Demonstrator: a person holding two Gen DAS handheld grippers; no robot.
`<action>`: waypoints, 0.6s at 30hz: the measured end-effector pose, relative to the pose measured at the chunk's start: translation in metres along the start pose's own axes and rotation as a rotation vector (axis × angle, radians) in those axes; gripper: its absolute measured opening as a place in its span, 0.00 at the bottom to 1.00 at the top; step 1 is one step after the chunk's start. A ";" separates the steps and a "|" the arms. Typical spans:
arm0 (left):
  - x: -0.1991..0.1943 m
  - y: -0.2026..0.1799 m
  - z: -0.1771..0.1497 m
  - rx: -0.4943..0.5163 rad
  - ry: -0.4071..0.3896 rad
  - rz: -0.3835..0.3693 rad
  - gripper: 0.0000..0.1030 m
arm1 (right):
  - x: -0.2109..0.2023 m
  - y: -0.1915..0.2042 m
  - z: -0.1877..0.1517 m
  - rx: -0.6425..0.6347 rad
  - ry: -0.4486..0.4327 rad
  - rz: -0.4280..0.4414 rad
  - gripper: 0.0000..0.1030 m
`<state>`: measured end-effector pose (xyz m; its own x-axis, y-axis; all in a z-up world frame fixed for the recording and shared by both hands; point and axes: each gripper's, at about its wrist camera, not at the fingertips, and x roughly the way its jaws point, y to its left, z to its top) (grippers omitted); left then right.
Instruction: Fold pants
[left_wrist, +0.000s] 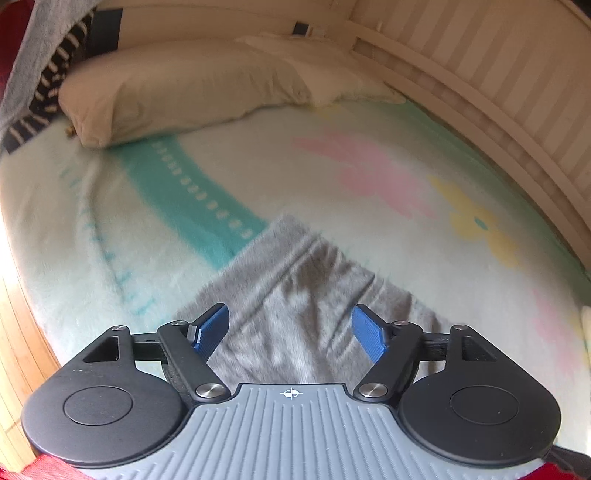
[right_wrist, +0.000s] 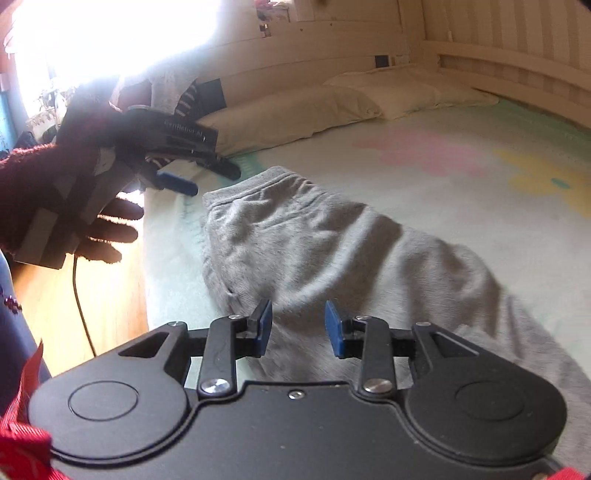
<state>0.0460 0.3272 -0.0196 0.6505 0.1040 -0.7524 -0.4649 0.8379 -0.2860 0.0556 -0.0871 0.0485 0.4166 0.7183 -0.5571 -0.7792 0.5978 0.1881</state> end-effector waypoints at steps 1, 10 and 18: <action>0.003 0.000 -0.003 -0.005 0.016 -0.002 0.70 | -0.003 -0.003 -0.001 0.014 -0.003 -0.001 0.42; 0.035 0.016 -0.032 -0.136 0.165 -0.016 0.70 | 0.000 -0.024 -0.003 0.107 -0.003 -0.004 0.42; 0.052 0.013 -0.041 -0.155 0.153 -0.049 0.86 | 0.007 -0.025 -0.007 0.109 0.017 0.008 0.42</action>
<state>0.0492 0.3214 -0.0867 0.5811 -0.0274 -0.8134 -0.5291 0.7467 -0.4032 0.0745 -0.0990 0.0343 0.4017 0.7180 -0.5685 -0.7267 0.6276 0.2791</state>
